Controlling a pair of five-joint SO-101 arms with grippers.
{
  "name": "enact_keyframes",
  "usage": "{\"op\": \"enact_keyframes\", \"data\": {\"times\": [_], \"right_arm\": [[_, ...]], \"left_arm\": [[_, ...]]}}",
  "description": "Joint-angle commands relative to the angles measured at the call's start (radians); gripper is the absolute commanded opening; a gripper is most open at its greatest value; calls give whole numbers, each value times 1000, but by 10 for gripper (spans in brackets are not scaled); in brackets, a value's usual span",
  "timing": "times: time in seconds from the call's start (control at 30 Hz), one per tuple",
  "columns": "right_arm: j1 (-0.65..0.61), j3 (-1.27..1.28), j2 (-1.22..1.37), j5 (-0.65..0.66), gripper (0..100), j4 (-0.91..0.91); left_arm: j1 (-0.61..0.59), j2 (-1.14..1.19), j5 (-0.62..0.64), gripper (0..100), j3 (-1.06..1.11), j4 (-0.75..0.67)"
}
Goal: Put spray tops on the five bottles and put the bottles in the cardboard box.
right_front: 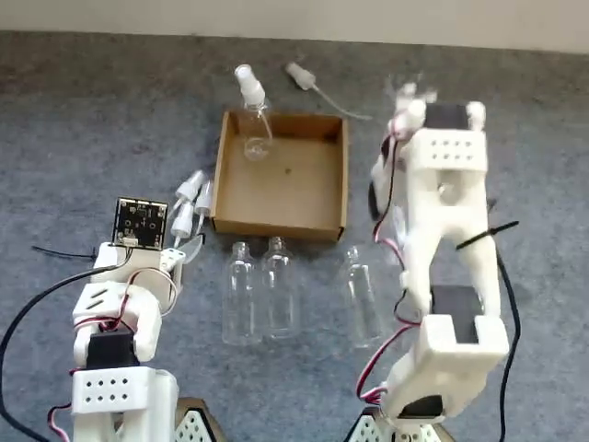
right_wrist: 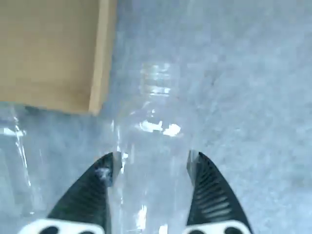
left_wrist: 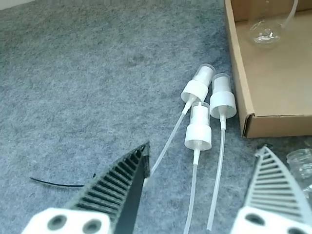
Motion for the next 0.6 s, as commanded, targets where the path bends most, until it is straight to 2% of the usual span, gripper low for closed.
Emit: {"op": "enact_keyframes", "data": {"times": [0.0, 0.1, 0.17, 0.23, 0.4, 0.47, 0.57], "right_arm": [[-10, 394, -127, 75, 7, -237], [-13, 579, -159, 152, 10, -320], [-12, 621, -182, 158, 22, -354], [-7, 618, -197, 160, 81, -360], [2, 619, -209, 160, 316, -358], [2, 618, -211, 160, 363, -360], [-2, 584, -208, 160, 373, -367]], "left_arm": [[-13, -13, -6, 308, -4, -18], [-10, -10, -6, 308, -4, -18], [-10, -10, -6, 308, -2, -18], [-10, -10, -6, 308, -2, -18], [-10, -10, -6, 308, -2, -18], [-10, -10, -6, 308, -2, -18], [-8, -13, -6, 308, 7, -20]]}}
